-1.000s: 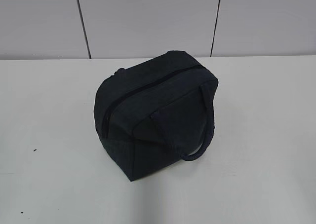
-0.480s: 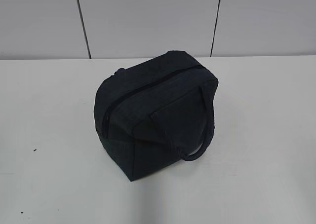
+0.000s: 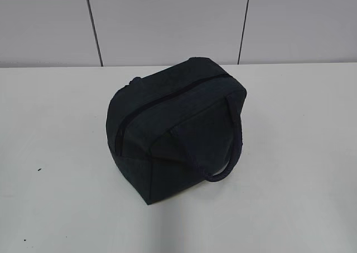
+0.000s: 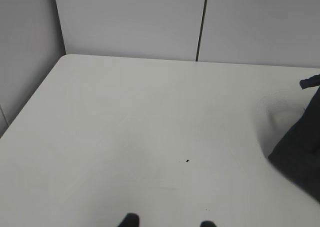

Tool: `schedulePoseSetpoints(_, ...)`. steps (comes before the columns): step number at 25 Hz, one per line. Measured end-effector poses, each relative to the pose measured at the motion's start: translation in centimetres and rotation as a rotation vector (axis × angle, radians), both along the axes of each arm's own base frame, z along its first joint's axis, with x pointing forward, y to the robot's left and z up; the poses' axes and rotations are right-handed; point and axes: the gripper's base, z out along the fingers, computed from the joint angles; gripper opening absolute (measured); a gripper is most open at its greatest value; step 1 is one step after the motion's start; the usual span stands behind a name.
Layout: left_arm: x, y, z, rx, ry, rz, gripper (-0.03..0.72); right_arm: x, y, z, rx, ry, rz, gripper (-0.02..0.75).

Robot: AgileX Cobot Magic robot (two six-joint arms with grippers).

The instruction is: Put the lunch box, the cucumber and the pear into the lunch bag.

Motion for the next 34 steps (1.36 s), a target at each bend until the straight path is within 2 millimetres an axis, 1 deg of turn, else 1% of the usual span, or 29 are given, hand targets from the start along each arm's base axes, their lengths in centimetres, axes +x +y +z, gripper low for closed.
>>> schedulePoseSetpoints(34,0.00,0.00,0.00,0.000,0.000,0.000,0.237,0.00,0.00,0.00,0.000,-0.001,0.000,0.545)
